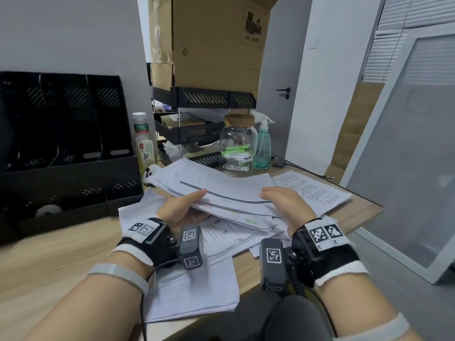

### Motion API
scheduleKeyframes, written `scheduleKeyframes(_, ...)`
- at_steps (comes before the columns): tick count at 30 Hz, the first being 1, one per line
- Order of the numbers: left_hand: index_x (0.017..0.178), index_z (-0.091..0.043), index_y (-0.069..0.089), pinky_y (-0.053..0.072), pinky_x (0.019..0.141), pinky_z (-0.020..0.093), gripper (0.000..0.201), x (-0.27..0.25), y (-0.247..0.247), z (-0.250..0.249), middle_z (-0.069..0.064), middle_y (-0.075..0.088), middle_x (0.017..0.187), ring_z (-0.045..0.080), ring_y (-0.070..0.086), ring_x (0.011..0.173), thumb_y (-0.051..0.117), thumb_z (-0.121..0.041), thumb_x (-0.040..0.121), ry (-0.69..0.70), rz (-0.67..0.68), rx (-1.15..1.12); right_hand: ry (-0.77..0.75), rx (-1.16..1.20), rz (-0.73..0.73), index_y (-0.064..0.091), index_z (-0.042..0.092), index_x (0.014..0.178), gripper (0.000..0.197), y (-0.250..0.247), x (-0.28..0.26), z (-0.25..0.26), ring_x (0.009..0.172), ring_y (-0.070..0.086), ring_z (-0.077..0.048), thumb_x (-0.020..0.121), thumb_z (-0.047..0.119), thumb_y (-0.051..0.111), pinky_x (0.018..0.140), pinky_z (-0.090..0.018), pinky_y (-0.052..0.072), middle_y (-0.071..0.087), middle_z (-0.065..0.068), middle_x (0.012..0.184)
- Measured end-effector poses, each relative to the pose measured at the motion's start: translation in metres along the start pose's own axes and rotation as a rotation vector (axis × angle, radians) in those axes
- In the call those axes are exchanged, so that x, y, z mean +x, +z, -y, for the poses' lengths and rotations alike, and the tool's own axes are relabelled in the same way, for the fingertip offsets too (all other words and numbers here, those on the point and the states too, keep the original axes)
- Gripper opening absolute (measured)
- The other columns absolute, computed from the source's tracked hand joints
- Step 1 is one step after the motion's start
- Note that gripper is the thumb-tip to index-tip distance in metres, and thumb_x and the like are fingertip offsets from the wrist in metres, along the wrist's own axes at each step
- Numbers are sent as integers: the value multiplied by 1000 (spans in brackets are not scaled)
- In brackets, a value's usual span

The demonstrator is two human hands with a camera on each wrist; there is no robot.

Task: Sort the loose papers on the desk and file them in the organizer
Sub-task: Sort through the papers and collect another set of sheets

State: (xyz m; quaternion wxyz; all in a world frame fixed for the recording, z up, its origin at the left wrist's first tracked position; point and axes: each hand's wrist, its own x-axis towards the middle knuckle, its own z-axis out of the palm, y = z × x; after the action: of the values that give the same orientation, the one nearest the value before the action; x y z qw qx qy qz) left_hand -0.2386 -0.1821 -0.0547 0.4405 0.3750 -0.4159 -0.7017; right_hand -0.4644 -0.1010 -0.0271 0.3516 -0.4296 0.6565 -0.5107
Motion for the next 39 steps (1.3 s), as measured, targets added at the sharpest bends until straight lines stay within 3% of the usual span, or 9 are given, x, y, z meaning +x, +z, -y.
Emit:
scheduleKeyframes(5, 128, 5, 63, 65, 70, 37, 36, -2, 4, -2, 21, 77, 109, 31, 78, 89, 68, -12, 97, 29, -70, 6, -3, -66, 108, 72, 4, 113, 24, 1, 5, -11, 114, 63, -29, 92, 16, 65, 111, -46, 44, 71, -8, 110)
scheduleKeyframes(10, 100, -1, 58, 57, 44, 27, 3, -6, 15, -7, 8, 71, 56, 18, 70, 46, 58, 2, 98, 81, -220, 92, -68, -212, 207, 73, 4, 111, 23, -22, 30, 4, 103, 64, -21, 94, 16, 64, 102, -39, 50, 70, -12, 117)
scheduleKeyframes(18, 78, -3, 68, 52, 48, 22, 16, -20, 11, -35, 8, 67, 59, 19, 64, 46, 60, 4, 91, 156, -247, 173, -238, -281, 403, 47, 15, 148, 73, -35, 86, 27, 136, 45, -19, 88, 48, 70, 118, -41, 31, 50, 3, 146)
scheduleKeyframes(21, 83, 0, 67, 52, 56, 24, 13, -29, 18, -45, 10, 65, 66, 18, 64, 48, 59, 4, 91, 158, -220, 210, -205, -139, 520, 58, 22, 138, 93, -23, 110, 16, 126, 60, -18, 62, 71, 81, 115, -47, 39, 64, 8, 136)
scheduleKeyframes(24, 77, -2, 65, 53, 50, 20, 27, -35, 24, -59, 7, 68, 60, 17, 66, 48, 48, 8, 96, 185, -188, 263, -218, -26, 586, 66, 20, 128, 76, -10, 122, 11, 122, 65, -23, 65, 58, 85, 111, -50, 44, 71, 3, 128)
scheduleKeyframes(26, 82, -2, 66, 56, 55, 21, 24, -38, 26, -68, 6, 71, 65, 19, 70, 58, 49, 7, 97, 225, -162, 316, -183, 108, 612, 67, 14, 124, 56, -6, 123, 10, 122, 64, -33, 74, 34, 83, 107, -52, 47, 72, -6, 126)
scheduleKeyframes(29, 108, -6, 73, 61, 82, 33, 16, -41, 17, -80, 7, 80, 99, 23, 77, 95, 70, -15, 96, 239, -205, 469, -205, 204, 726, 66, 10, 125, 86, 1, 130, 6, 116, 66, -37, 51, 42, 95, 97, -53, 53, 72, -13, 124)
scheduleKeyframes(34, 140, -19, 58, 49, 110, 51, 94, -57, -10, -80, 3, 65, 138, 22, 62, 128, 72, -78, 69, -42, -270, 777, -298, 287, 709, 70, 20, 117, 94, 13, 140, -13, 110, 71, -23, 33, 55, 97, 94, -40, 55, 76, -2, 118)
scheduleKeyframes(39, 140, -28, 53, 53, 105, 44, 69, -92, -62, -69, -2, 61, 120, 24, 64, 115, 79, -55, 82, -256, -530, 1313, -221, 474, 593, 60, 7, 132, 116, 18, 149, -25, 109, 72, -19, 29, 43, 98, 84, -27, 61, 75, -1, 120)
